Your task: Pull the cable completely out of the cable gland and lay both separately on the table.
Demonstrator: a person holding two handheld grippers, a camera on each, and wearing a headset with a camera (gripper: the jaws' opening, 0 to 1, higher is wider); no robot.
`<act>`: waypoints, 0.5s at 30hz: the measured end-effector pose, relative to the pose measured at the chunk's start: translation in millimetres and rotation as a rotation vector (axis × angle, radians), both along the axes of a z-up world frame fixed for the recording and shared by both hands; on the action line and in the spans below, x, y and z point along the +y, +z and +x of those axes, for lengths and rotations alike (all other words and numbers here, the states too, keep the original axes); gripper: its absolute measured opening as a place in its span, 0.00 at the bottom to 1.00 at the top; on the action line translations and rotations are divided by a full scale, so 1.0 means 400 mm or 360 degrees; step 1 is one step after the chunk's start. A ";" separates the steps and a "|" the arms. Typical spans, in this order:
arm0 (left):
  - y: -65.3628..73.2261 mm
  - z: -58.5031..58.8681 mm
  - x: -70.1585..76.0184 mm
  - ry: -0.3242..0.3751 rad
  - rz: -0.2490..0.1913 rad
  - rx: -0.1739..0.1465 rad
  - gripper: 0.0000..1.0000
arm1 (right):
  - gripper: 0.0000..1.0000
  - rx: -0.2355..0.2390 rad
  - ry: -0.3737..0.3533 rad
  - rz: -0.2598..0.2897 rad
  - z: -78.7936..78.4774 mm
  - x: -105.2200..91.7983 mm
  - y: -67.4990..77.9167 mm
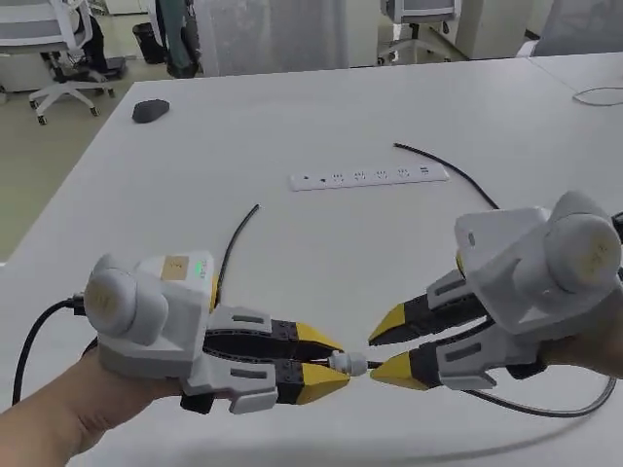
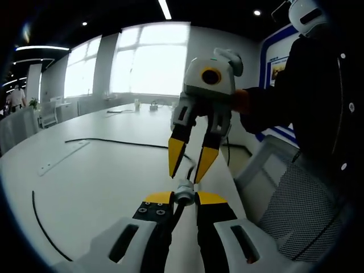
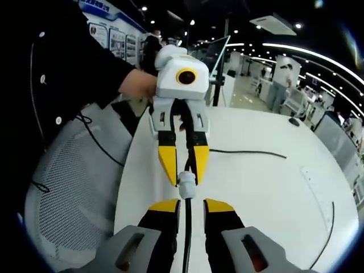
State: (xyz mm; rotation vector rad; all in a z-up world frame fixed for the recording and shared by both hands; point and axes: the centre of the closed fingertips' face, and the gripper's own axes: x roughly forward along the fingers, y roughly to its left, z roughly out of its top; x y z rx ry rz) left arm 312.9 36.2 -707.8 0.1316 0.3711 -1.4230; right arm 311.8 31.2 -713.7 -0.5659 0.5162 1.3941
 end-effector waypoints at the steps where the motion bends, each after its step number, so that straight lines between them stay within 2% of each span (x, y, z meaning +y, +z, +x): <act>1: -0.001 0.000 0.000 0.0001 0.0006 -0.0001 0.15 | 0.11 -0.0001 0.0006 -0.0007 -0.001 -0.001 -0.003; 5: 0.008 -0.006 -0.007 -0.0009 -0.0029 -0.0006 0.15 | 0.10 0.0028 0.0019 -0.0032 -0.009 -0.006 -0.013; 7: 0.003 -0.006 -0.009 -0.0017 -0.0011 -0.0019 0.15 | 0.06 0.0031 0.0026 -0.0045 -0.013 -0.008 -0.018; 8: 0.002 -0.006 -0.009 -0.0021 -0.0011 -0.0017 0.15 | 0.02 0.0028 0.0038 -0.0063 -0.016 -0.011 -0.022; 10: 0.001 -0.005 -0.011 -0.0015 -0.0012 -0.0021 0.15 | 0.00 -0.0064 0.0060 -0.0060 -0.008 -0.011 -0.017; 11: 0.002 -0.004 -0.012 -0.0012 -0.0013 -0.0023 0.15 | 0.00 -0.0042 0.0042 -0.0067 -0.010 -0.013 -0.017; 15: 0.005 -0.003 -0.018 -0.0012 -0.0026 -0.0021 0.15 | 0.00 -0.0044 0.0021 -0.0075 -0.009 -0.019 -0.012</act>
